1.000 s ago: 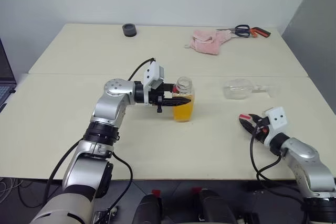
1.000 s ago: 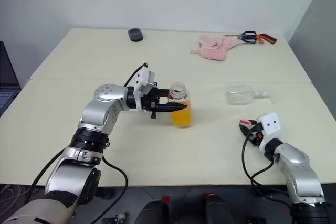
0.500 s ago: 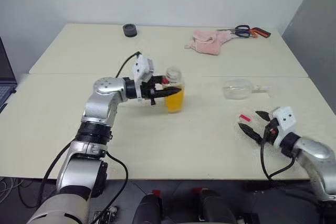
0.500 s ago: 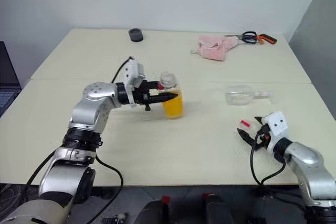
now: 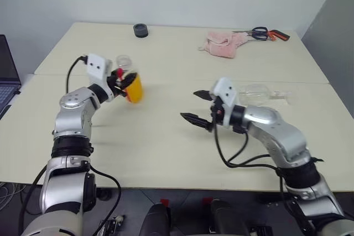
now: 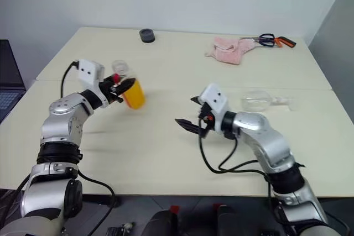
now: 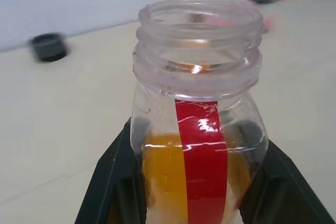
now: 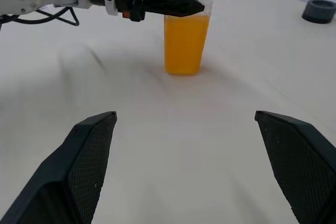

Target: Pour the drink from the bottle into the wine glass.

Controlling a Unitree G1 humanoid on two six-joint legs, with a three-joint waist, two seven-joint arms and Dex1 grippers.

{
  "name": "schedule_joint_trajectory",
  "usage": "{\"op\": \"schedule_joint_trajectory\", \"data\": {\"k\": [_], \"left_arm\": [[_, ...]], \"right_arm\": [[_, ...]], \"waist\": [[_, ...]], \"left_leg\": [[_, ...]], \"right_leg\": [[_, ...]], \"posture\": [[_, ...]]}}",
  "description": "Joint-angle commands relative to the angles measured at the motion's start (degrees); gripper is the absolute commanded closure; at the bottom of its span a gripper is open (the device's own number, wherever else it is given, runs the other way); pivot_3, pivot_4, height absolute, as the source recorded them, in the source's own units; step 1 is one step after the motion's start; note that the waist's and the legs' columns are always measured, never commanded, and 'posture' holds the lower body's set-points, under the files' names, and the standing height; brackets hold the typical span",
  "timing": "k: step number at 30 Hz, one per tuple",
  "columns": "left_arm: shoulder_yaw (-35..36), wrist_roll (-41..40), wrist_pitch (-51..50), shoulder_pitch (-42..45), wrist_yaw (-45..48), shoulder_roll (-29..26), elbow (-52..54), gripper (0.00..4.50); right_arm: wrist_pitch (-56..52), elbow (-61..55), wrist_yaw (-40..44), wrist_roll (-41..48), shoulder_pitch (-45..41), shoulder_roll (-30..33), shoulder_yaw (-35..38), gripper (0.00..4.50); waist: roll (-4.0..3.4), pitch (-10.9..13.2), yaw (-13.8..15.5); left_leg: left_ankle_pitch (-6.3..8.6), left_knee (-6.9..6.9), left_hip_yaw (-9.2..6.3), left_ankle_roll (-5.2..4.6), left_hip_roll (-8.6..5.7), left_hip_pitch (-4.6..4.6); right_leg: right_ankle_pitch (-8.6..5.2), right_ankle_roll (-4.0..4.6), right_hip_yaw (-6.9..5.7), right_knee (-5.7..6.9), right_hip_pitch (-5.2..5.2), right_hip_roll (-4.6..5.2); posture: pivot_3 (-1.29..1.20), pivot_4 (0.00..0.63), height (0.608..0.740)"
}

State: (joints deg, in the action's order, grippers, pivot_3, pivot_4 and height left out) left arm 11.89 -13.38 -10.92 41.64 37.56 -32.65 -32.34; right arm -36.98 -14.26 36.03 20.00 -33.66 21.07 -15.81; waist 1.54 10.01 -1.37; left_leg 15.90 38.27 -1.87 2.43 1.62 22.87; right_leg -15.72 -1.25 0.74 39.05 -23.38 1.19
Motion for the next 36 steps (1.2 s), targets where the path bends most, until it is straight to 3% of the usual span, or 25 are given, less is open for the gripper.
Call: {"op": "schedule_joint_trajectory", "data": {"k": [1, 15, 23, 24, 36], "left_arm": [[1.68, 0.79, 0.61, 0.93, -4.04, -1.15, -0.35, 2.81], [2.09, 1.21, 5.56, 3.64, -7.96, -0.10, -11.27, 2.81], [2.31, 1.22, 7.91, 2.45, -8.37, 0.08, -10.58, 0.20], [2.19, 1.54, 8.51, 2.03, -8.62, -0.03, -10.18, 0.05], [4.85, 1.79, 8.51, -11.52, -14.54, 0.16, 4.49, 0.05]], "right_arm": [[1.30, 1.60, -0.11, -2.21, -2.66, -1.55, -1.19, 0.00], [1.19, 5.53, -0.53, -6.08, -6.87, -6.70, -1.57, 0.00], [-0.81, 3.03, -0.78, -5.35, -5.62, -6.73, -0.59, 0.00], [-1.11, 2.69, -0.83, -5.23, -5.45, -6.69, -0.47, 0.00], [-3.48, -3.37, -0.62, -4.53, -1.09, -3.90, 0.51, 0.00]], "waist": [[0.03, -0.02, 0.10], [0.03, -0.03, -0.38], [0.03, -0.03, -0.43], [0.03, -0.03, -0.42], [0.03, -0.03, -0.41]], "left_leg": [[0.00, 0.00, -0.01, 0.00, -0.01, 0.02], [-0.01, 0.00, 0.06, 0.01, 0.03, -0.16], [-0.01, 0.01, 0.08, 0.01, 0.03, -0.11], [-0.01, 0.01, 0.08, 0.01, 0.03, -0.08], [-0.01, -0.03, 0.06, 0.01, 0.04, -0.06]], "right_leg": [[0.00, 0.00, -0.02, -0.01, 0.00, 0.01], [0.01, 0.01, 0.04, 0.26, 0.00, -0.04], [0.01, 0.01, 0.06, 0.31, -0.09, -0.04], [0.01, 0.01, 0.06, 0.31, -0.12, -0.04], [0.01, 0.01, 0.12, 0.29, -0.15, 0.00]], "posture": [[0.00, 0.150, 0.740], [0.00, 0.150, 0.740], [0.00, 0.150, 0.740], [0.00, 0.150, 0.740], [0.00, 0.150, 0.740]]}}
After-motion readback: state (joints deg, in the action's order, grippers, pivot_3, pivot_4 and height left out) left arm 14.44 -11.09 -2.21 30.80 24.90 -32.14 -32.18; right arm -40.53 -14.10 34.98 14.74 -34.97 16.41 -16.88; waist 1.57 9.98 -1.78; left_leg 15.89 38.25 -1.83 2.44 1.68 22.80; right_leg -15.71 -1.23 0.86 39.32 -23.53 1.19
